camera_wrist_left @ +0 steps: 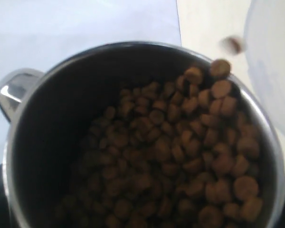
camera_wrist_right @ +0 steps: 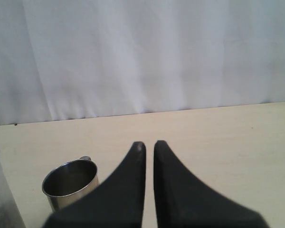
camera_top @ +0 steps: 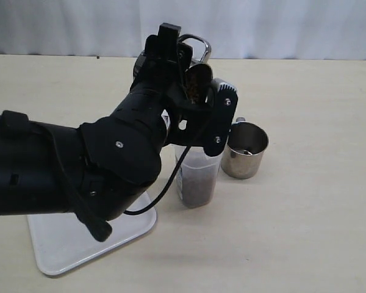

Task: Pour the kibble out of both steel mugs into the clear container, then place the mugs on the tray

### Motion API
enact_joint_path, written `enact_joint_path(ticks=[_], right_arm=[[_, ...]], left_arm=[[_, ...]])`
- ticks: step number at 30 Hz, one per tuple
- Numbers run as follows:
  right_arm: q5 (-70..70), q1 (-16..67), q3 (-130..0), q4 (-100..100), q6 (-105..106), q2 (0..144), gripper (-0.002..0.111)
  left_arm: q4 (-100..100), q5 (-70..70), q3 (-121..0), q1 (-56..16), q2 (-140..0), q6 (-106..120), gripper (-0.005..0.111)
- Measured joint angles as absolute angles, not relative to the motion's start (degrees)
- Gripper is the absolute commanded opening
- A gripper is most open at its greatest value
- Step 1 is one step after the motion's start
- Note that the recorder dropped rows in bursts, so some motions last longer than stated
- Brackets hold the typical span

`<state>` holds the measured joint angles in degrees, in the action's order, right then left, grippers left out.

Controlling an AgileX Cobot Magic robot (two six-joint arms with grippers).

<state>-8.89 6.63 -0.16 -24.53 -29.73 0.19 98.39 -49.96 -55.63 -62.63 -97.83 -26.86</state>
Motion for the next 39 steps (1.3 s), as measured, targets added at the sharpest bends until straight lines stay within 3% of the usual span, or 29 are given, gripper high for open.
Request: enact_joint_path(ticks=[39], right_arm=[[-8.89,6.63,-0.16,-24.53,-29.73,0.19,0.005]], left_arm=[[98.74,-52.33,-56.83,-62.63,-101.16,-8.96,0.000]])
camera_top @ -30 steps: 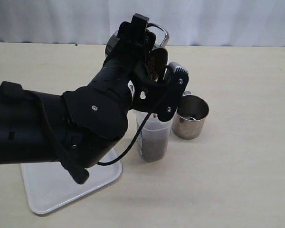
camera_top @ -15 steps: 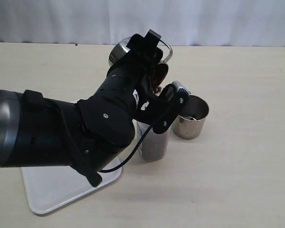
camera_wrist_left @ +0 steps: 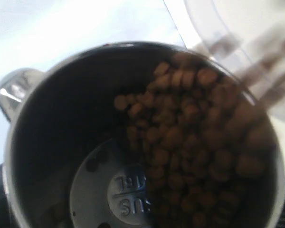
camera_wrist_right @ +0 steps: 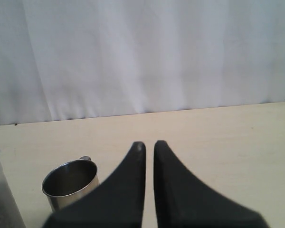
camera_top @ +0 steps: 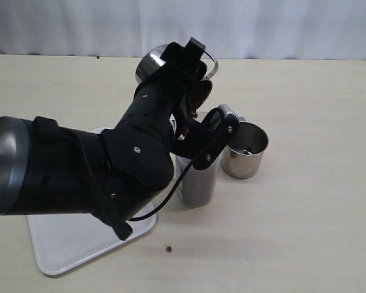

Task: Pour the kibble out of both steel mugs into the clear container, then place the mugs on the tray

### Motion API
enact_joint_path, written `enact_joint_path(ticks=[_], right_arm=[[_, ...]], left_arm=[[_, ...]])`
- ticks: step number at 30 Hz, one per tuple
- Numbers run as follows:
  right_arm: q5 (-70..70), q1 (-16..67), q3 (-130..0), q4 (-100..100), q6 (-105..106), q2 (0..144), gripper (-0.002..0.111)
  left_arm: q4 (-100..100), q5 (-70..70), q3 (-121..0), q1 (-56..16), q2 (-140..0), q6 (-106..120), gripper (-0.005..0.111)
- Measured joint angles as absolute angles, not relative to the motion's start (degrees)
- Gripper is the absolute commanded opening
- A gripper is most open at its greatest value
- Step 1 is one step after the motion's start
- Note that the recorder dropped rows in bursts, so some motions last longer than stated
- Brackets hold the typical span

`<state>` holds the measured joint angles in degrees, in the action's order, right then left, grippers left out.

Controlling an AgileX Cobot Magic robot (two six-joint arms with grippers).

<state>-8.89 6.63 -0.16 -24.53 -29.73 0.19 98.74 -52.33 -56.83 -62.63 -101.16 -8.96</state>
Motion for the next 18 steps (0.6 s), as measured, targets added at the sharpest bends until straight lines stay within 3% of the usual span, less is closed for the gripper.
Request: enact_joint_path(ticks=[18], right_arm=[[-8.89,6.63,-0.16,-24.53,-29.73,0.19,0.005]], left_arm=[[98.82,-52.59,-56.83,-64.18,-101.16,-7.26,0.000]])
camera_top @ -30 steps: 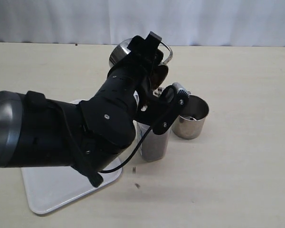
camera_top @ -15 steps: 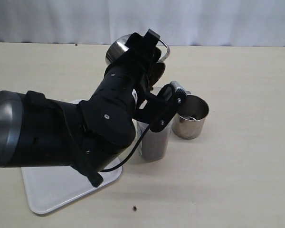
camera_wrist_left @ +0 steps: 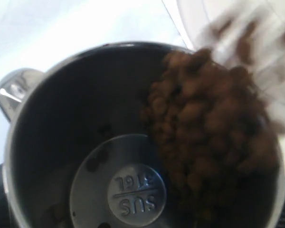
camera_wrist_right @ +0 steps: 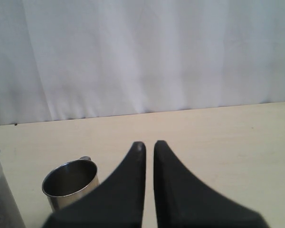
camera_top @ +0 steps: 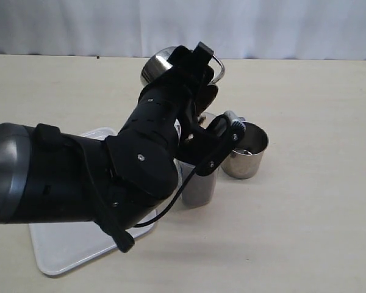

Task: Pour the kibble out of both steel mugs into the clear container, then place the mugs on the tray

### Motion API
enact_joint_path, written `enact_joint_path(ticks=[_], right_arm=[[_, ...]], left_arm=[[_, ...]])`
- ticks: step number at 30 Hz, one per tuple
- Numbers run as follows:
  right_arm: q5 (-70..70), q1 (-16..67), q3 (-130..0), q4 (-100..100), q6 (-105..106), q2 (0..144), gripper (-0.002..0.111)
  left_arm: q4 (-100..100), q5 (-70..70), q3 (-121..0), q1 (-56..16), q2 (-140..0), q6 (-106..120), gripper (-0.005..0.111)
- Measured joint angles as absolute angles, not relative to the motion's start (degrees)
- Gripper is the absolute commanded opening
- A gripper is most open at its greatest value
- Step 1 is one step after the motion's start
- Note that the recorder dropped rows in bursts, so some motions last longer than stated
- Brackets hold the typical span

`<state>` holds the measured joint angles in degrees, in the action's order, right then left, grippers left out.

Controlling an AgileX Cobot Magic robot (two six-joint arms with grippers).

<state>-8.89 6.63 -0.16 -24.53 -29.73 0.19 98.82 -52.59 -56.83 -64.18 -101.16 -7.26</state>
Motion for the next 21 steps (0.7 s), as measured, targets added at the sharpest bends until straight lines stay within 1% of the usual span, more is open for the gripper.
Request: enact_joint_path(ticks=[9,21], right_arm=[[-8.89,6.63,-0.16,-24.53,-29.73,0.19,0.005],[-8.89,6.63,-0.16,-24.53,-29.73,0.19,0.005]], left_arm=[[99.01,-53.69,-59.07,-65.26,-101.16,-4.52,0.000],[99.17,-55.38,-59.07,-65.87,-101.16,2.29,0.000]])
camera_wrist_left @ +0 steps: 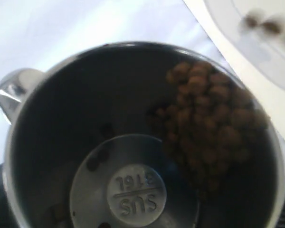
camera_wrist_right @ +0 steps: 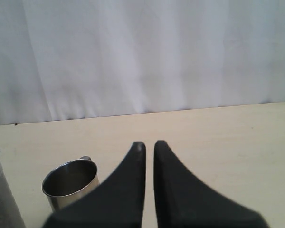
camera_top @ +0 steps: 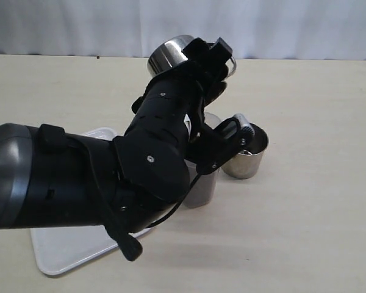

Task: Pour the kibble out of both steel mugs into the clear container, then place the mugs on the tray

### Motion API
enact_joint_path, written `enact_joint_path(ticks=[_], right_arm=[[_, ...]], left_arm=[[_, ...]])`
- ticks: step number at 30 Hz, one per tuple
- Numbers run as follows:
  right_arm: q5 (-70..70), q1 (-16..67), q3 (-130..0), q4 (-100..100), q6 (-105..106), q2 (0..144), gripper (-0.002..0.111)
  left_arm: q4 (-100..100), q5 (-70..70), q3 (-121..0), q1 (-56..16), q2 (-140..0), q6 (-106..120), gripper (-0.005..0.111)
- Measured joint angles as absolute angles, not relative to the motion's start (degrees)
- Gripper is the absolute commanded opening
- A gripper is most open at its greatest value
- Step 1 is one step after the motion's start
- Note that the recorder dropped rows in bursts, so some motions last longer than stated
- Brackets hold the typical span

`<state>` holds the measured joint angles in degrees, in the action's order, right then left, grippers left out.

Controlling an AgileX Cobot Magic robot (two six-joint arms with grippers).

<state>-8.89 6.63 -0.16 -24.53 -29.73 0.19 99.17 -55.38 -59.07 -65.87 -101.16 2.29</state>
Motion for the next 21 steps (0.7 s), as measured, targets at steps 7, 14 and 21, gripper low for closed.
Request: enact_joint_path(ticks=[7,14,21], right_arm=[[-8.89,6.63,-0.16,-24.53,-29.73,0.19,0.005],[-8.89,6.63,-0.16,-24.53,-29.73,0.19,0.005],[-8.89,6.63,-0.16,-24.53,-29.73,0.19,0.005]], left_arm=[[99.17,-56.27,-59.07,-66.09,-101.16,4.36,0.000],[99.17,-57.10,-59.07,-67.06,-101.16,6.77,0.000],[99.17,-57.92,-59.07,-67.19,-101.16,10.14,0.000]])
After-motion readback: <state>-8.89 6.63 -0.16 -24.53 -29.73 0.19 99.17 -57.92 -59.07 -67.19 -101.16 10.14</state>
